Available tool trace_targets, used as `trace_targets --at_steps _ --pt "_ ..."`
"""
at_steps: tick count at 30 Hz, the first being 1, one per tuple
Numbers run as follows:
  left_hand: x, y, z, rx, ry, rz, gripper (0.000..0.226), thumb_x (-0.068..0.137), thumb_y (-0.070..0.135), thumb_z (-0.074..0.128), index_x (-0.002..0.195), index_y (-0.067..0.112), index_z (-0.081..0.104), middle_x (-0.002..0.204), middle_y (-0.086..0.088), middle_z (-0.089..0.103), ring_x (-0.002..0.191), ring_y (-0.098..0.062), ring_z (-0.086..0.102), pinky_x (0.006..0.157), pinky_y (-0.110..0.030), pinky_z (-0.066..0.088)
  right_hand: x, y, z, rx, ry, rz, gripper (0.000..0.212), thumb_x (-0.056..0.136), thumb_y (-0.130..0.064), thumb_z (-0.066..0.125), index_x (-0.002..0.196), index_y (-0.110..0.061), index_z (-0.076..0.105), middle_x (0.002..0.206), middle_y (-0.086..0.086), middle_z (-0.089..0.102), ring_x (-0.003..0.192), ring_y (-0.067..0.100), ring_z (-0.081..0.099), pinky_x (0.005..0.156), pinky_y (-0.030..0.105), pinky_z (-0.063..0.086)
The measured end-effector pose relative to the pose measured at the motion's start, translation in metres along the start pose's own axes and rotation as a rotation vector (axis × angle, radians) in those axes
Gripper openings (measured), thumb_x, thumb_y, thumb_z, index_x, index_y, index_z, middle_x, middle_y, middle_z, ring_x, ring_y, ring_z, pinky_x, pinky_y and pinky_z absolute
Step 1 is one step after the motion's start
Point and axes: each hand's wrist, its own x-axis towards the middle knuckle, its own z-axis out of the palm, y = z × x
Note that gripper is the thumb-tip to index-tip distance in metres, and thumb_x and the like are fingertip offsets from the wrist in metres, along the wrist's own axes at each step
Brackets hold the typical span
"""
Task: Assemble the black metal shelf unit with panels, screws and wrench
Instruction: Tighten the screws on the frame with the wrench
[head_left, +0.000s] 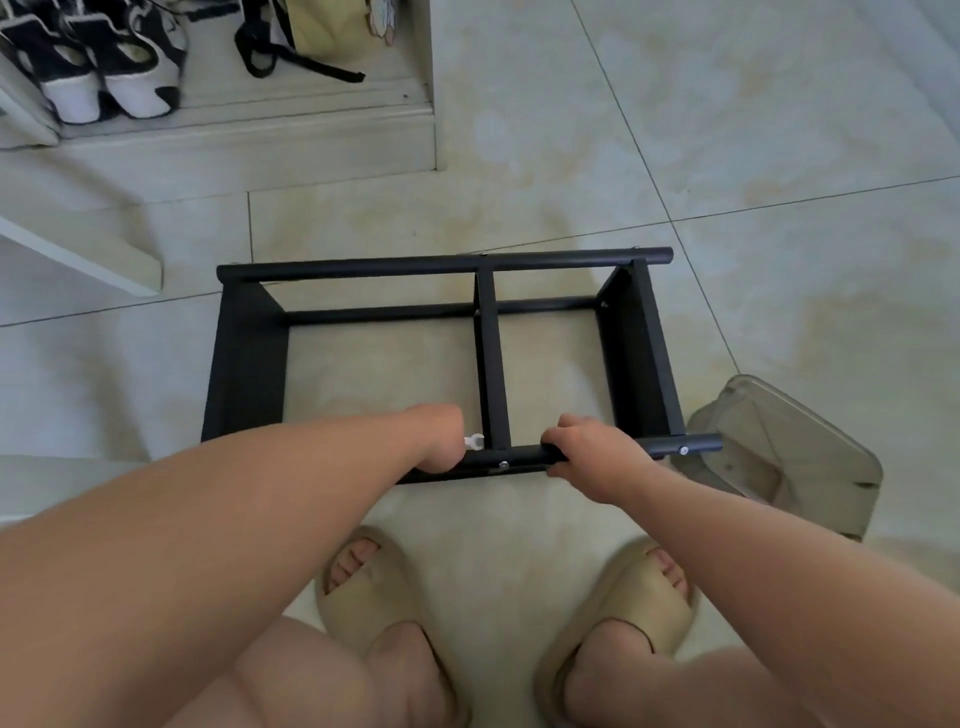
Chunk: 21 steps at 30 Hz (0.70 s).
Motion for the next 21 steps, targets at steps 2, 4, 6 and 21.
trace_targets --at_steps 2,4,6,21 --pt "0.001 0.001 -0.003 0.058 -0.049 0.016 0.027 0.100 0.005 0.038 0.114 -0.004 0.060 0.076 -0.007 0.046 0.082 -0.026 0.047 0.065 -0.030 0.036 0.002 0.002 0.003 -0.021 -0.010 -0.004 0.031 0.101 -0.036 0.057 0.128 -0.022 0.057 0.117 0.000 0.053 0.105 0.024 0.054 0.082 0.036 0.046" --pt "0.004 -0.001 -0.009 0.097 -0.057 0.022 0.023 0.100 0.006 0.039 0.104 0.000 0.061 0.071 -0.004 0.042 0.076 -0.023 0.045 0.057 -0.026 0.034 0.003 0.004 0.001 0.012 -0.008 -0.017 0.044 0.098 -0.044 0.060 0.137 -0.024 0.052 0.124 -0.001 0.052 0.113 0.023 0.052 0.088 0.036 0.047" --pt "0.004 -0.006 -0.017 0.090 -0.030 0.006 0.017 0.099 0.006 0.041 0.089 0.007 0.056 0.069 -0.003 0.037 0.069 -0.021 0.040 0.054 -0.025 0.031 0.005 0.004 -0.004 0.066 0.039 -0.054 0.073 0.089 -0.057 0.066 0.149 -0.027 0.038 0.139 -0.002 0.045 0.128 0.023 0.044 0.103 0.038 0.043" --pt "0.043 -0.041 -0.012 -0.060 -0.065 0.122 0.024 0.098 0.017 0.052 0.114 0.010 0.068 0.111 -0.006 0.070 0.103 -0.025 0.064 0.080 -0.030 0.048 0.055 -0.008 0.001 -0.259 0.230 -0.261 0.123 0.065 -0.102 0.027 0.161 -0.033 -0.009 0.166 0.005 -0.027 0.153 0.031 -0.024 0.120 0.065 -0.008"
